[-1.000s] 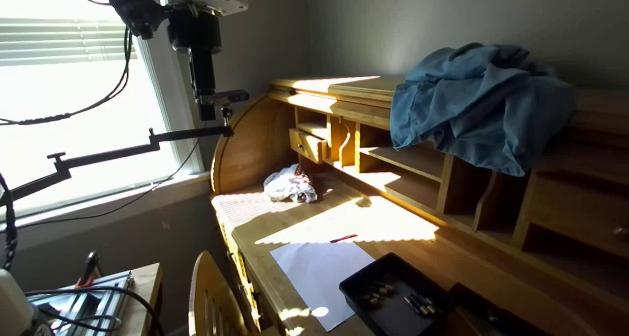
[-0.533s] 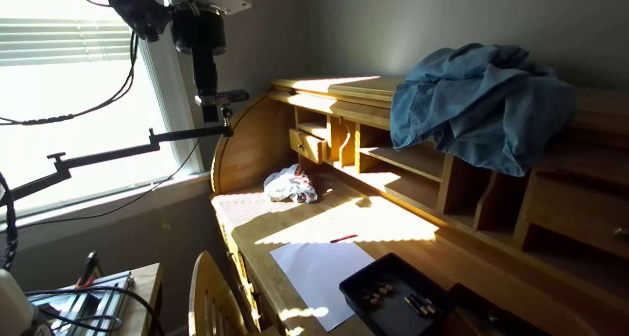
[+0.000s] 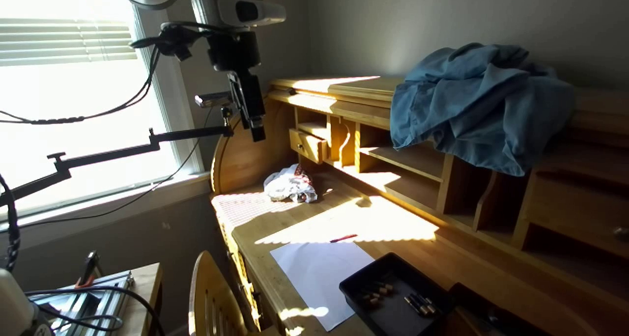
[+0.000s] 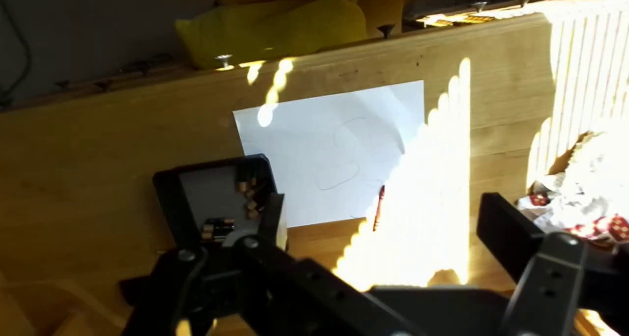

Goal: Put the red crayon on the shelf

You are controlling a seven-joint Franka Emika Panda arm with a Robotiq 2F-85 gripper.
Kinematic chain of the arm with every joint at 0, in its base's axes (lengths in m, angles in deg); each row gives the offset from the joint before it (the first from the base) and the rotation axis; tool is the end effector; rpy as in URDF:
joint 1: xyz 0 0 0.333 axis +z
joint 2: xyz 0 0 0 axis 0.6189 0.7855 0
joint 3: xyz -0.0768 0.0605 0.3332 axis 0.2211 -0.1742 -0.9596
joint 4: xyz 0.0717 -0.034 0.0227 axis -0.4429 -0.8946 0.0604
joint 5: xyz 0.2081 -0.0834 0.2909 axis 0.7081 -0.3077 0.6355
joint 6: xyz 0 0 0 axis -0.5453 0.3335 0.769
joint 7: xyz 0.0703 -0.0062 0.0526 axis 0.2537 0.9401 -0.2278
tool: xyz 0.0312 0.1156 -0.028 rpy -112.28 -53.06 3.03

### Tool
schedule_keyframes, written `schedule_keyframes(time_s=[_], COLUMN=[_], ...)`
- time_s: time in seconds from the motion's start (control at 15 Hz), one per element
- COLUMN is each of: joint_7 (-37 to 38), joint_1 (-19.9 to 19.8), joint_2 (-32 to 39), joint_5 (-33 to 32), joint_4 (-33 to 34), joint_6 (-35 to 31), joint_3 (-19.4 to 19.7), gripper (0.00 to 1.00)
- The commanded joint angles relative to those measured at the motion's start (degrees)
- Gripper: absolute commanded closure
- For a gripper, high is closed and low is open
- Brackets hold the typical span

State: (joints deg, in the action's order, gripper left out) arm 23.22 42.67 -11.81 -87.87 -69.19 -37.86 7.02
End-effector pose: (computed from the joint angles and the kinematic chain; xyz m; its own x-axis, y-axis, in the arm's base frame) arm 0.3685 0.0706 0.5346 0.9939 0.0503 0.0982 0.0496 -0.9987 0.0086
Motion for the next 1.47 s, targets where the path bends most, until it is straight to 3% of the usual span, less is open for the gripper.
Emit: schedule_keyframes(time_s=[0.0,0.67,0.8,1.13,1.4], joint_7=[-8.24,-19.43,-17.36,-19.13,-30.1], joint_1=[2.36,3.14,2.46,2.32,3.56], joint_2=[1.9,11.66,11.08,12.17,17.05], joint_5=[5.86,7.15,5.83,4.03,5.04], joint_4=[-2.23,-3.22,-2.63,-3.41,-3.22], joint_6=[-6.03,-17.79,-16.02,-18.84,-24.8], joint_3=[3.27,4.06,3.49,3.36,4.21], gripper=[0.0,0.0,0.0,0.0,0.0])
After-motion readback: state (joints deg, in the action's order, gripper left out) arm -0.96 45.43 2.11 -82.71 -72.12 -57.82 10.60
